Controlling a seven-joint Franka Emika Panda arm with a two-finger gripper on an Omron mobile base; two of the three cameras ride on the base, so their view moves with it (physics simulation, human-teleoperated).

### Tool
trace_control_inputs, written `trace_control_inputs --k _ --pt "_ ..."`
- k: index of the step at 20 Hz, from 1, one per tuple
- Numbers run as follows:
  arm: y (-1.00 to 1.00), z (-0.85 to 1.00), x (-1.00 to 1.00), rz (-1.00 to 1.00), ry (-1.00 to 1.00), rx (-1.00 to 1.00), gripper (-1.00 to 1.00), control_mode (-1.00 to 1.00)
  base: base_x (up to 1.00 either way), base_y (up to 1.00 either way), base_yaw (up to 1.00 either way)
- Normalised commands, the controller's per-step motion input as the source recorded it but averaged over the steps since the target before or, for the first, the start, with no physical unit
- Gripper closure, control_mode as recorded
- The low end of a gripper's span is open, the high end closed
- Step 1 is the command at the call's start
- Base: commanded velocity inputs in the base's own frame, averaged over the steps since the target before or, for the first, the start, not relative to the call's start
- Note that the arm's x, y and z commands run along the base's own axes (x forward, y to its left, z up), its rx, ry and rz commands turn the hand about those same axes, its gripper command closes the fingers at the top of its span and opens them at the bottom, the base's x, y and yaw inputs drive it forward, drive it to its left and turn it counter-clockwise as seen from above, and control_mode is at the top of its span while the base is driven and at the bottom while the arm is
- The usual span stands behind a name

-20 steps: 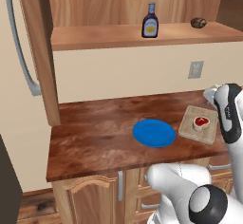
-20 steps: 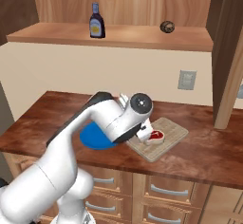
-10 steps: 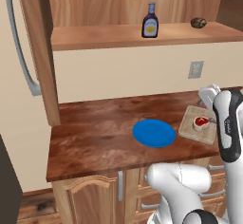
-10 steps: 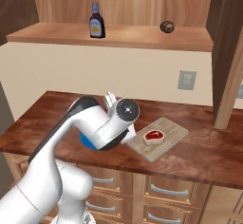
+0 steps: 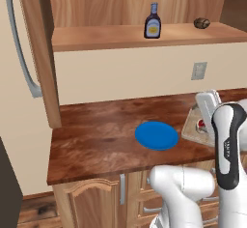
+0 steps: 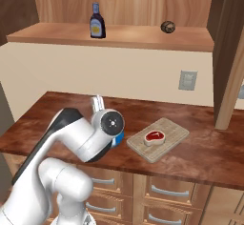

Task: Pick the steak from the plate and place it on the cutting board. Then pick the condiment bottle from the cabinet and place it next to the cutting board.

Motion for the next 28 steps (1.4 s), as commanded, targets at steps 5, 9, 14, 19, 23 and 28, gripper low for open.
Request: trace_control_inputs --k 5,9,14,19,23,28 --pt "0.34 0.05 -0.02 -0.04 0.00 0.23 -1.00 -1.00 0.00 0.00 0.00" --pt "0.23 0.05 0.00 -0.04 0.01 0.25 -1.00 -1.00 0.00 0.00 0.00" --pt "0.08 0.05 0.00 -0.04 0.06 0.28 -1.00 -1.00 0.00 0.00 0.00" --pt "0.02 0.06 0.00 -0.03 0.08 0.29 -1.00 -1.00 0.00 0.00 0.00" --pt "0.00 0.03 0.00 -0.02 0.10 0.29 -1.00 -1.00 0.00 0.00 0.00" --pt "0.00 0.00 0.00 0.00 0.11 0.25 -1.00 -1.00 0.00 0.00 0.00"
